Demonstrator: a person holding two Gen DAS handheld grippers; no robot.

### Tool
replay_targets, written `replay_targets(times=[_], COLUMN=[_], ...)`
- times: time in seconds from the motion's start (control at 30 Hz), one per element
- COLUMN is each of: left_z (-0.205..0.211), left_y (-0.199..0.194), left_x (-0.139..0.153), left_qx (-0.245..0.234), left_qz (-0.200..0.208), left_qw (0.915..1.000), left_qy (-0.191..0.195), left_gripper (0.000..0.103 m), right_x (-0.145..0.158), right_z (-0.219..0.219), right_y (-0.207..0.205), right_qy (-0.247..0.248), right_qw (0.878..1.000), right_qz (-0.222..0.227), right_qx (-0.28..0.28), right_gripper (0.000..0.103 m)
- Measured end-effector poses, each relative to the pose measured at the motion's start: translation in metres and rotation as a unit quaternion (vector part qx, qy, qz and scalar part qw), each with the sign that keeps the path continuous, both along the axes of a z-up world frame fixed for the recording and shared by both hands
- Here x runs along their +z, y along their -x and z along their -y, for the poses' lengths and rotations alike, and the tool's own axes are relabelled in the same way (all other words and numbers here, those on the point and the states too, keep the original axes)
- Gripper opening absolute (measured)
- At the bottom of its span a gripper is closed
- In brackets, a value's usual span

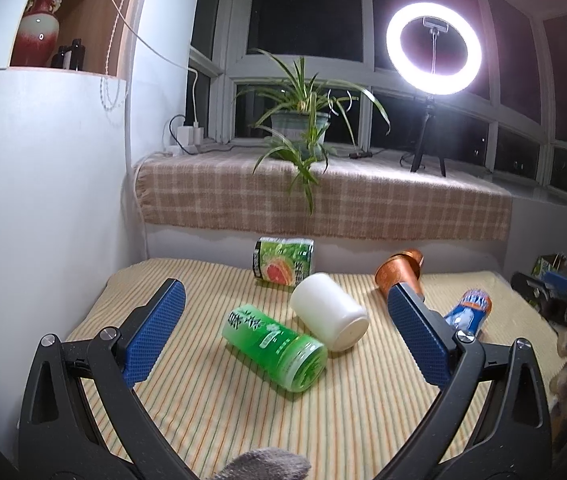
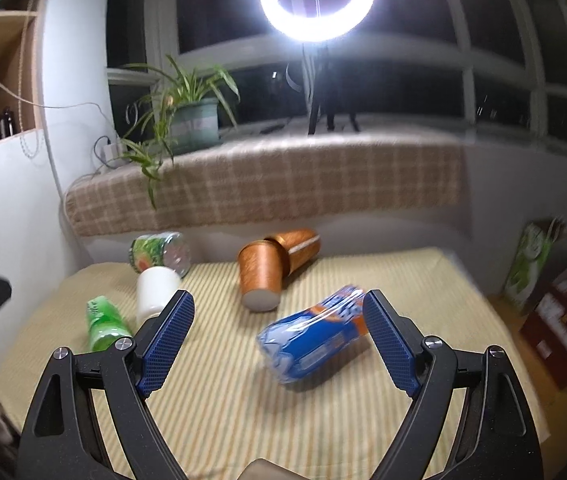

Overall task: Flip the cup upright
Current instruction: 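Move the right gripper toward the lying orange paper cup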

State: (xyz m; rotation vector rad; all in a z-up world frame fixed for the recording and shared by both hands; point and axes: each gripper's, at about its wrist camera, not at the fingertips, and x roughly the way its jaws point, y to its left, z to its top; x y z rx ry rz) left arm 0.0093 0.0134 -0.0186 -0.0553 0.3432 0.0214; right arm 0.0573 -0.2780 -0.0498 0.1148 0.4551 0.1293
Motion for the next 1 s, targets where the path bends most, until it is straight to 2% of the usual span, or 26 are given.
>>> replay_targets(times=[0.1,0.23,0.43,0.57,0.73,1.0], left_z=[-0.003,-0.015,-0.032,-0.042,-0.052,-0.057], left_y=[-0.001,0.0,0.003,0.005,0.006,0.007], left_x=[-0.008,-0.016,-0.029,-0.035,-0.04,-0.043], left_qx=[0.007,0.014,0.027,0.031,0.035,0.038], left_qz=[-0.015,-0.037,-0.061,-0.072,-0.083,-0.097], left_qw=[0.9998,0.9992,0.9975,0.9964,0.9949,0.9933], left_qy=[-0.007,0.003,0.023,0.031,0.045,0.05], left_gripper=[0.103,0.103,0.103,0.103,0.103,0.103], right_x=[-0.004,-0.009,-0.015,-0.02,-0.033,-0.052], right_z=[-0.002,-0.008,-0.025,-0.034,-0.036,-0.048], right_y=[-0.024,-0.057,-0.112,-0.141,-0.183,-0.225], right_qy=[-0.001,0.008,0.011,0.016,-0.019,-0.005], right_qw=[0.999,0.996,0.983,0.975,0.958,0.941], right_qz=[-0.03,-0.077,-0.155,-0.196,-0.269,-0.328], right_qx=[0.02,0.053,0.095,0.102,0.1,0.082], right_gripper=[0.086,0.086,0.086,0.086,0.086,0.083])
